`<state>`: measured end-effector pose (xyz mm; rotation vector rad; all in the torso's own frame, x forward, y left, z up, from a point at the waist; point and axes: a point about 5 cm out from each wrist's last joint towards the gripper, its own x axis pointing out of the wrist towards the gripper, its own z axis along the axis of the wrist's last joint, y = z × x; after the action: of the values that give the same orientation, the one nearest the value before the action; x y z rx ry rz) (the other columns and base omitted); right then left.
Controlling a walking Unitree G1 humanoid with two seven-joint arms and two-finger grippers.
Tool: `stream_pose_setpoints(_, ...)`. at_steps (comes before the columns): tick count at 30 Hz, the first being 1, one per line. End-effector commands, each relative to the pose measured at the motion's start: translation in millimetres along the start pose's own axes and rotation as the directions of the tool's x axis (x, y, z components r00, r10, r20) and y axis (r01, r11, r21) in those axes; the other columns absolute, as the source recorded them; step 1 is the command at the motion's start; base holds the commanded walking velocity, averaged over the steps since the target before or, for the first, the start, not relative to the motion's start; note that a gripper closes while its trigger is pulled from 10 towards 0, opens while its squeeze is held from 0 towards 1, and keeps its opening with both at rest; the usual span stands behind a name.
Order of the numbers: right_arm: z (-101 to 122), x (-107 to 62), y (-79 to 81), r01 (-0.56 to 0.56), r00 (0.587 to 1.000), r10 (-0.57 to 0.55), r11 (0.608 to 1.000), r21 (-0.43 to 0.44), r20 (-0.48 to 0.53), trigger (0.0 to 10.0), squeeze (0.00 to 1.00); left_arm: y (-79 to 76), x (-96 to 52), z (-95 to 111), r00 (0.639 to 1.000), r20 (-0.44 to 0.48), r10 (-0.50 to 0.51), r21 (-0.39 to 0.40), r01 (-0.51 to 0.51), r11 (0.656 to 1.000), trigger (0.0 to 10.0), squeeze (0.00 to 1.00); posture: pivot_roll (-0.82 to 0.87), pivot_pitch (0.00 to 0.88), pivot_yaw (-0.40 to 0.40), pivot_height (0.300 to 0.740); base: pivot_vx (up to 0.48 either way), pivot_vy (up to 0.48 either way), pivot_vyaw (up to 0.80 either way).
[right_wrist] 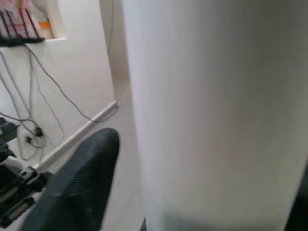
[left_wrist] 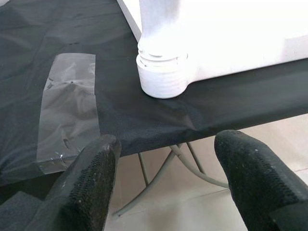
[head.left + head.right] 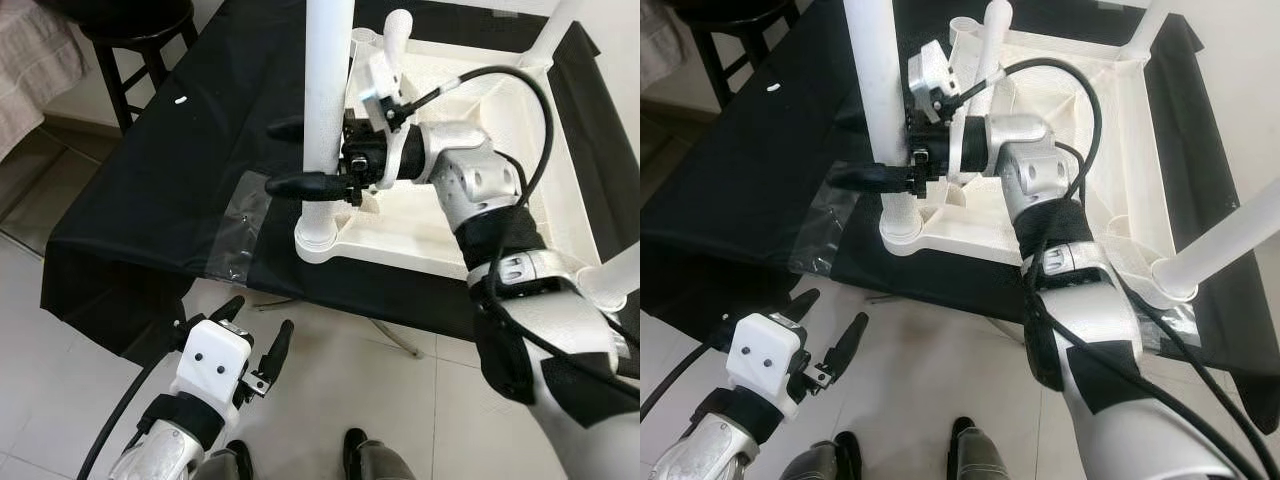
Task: Building children table
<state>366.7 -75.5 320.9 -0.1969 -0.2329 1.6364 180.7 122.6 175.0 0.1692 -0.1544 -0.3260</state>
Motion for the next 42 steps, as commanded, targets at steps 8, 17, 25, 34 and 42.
stream_pose_setpoints(8, 0.1, 7.1, -2.4, -0.026, 0.999, 0.027, 1.0, -0.01, 0.047, 0.0, 0.0, -2.8, -2.8, -1.3, 1.0, -0.022, -0.01, -0.01, 0.01, 1.0, 10.0, 0.0, 0.05, 0.312, -0.027, 0.74, 0.0, 0.0, 0.0)
stream_pose_setpoints(17, -23.8, 6.5, -10.3, 0.467, 0.881, -0.473, 0.877, -0.109, -0.026, 0.0, 0.0, -3.5, 0.1, -3.7, 1.0, -0.02, -0.008, -0.016, 0.007, 1.0, 10.0, 0.0, 0.01, 0.293, -0.04, 0.74, 0.0, 0.0, 0.0)
stream_pose_setpoints(25, -75.8, 56.8, 60.2, 0.935, 0.34, -0.938, 0.344, -0.086, -0.062, 0.0, 0.0, 3.8, 4.7, -7.5, 1.0, -0.021, -0.023, -0.011, 0.023, 1.0, 10.0, 0.0, -0.04, 0.278, 0.01, 0.74, 0.0, 0.0, 0.0)
stream_pose_setpoints(34, -78.6, 59.9, 51.9, 0.94, 0.319, -0.946, 0.323, -0.107, -0.052, 0.0, 0.0, 6.2, 10.3, -11.6, 1.0, -0.02, -0.024, -0.005, 0.024, 1.0, 10.0, 0.0, -0.05, 0.244, 0.018, 0.74, 0.0, 0.0, 0.0)
stream_pose_setpoints(42, -54.8, 52.7, 42.5, 0.931, 0.349, -0.937, 0.348, -0.11, -0.014, 10.0, 1.0, 9.0, 11.1, -12.0, 1.0, -0.018, -0.011, 0.0, 0.011, 1.0, 10.0, 0.0, -0.04, 0.237, 0.013, 0.74, 0.0, 0.0, 0.0)
